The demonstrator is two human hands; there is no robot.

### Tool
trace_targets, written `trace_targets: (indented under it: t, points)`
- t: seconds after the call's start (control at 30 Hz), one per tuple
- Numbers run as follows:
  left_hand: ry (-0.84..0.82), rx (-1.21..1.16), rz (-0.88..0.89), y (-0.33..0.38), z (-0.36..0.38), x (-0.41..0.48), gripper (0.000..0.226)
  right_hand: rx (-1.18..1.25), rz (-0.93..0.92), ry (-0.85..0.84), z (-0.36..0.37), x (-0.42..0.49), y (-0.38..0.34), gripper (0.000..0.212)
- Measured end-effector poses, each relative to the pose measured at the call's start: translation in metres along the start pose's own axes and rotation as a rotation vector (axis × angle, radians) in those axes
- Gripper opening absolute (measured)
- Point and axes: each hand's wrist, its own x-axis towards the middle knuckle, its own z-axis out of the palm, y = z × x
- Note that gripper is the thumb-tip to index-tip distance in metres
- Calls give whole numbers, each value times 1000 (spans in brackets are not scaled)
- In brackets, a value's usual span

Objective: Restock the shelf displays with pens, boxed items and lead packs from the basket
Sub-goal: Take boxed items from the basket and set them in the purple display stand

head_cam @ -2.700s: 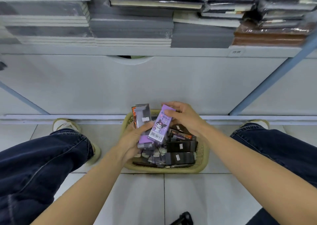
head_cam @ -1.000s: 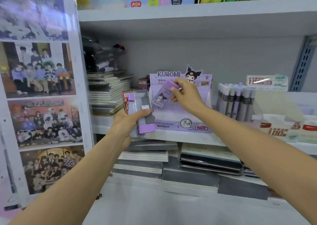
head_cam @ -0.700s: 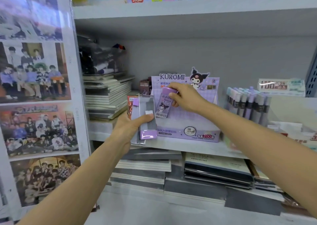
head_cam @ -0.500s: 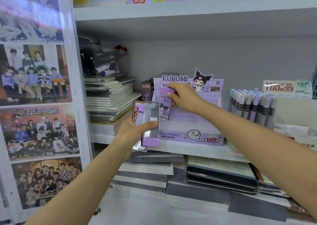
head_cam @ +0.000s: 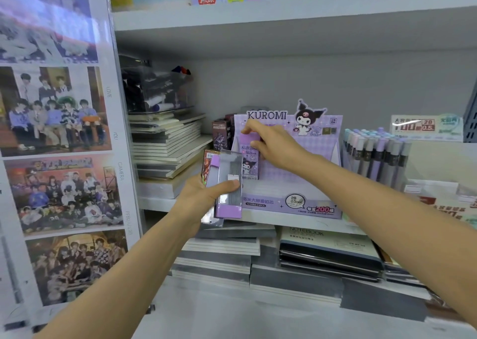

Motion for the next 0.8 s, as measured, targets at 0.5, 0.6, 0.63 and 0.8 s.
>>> trace_targets:
  t: [0.5,0.6,0.63,0.8]
  points:
    - [100,-127,-34,15,10,-17,28,181,83,143,-4,-39,-15,56]
    - [63,-73,-6,21,18,-22,34,633,244,90,-14,-46,-33,45]
    - [49,-59,-3,22,22,-24,33,713,295,36,-16,-47,-36,44]
    - [41,-128,-23,31,33,-38,32,922,360,168,-32,-57,-37,33]
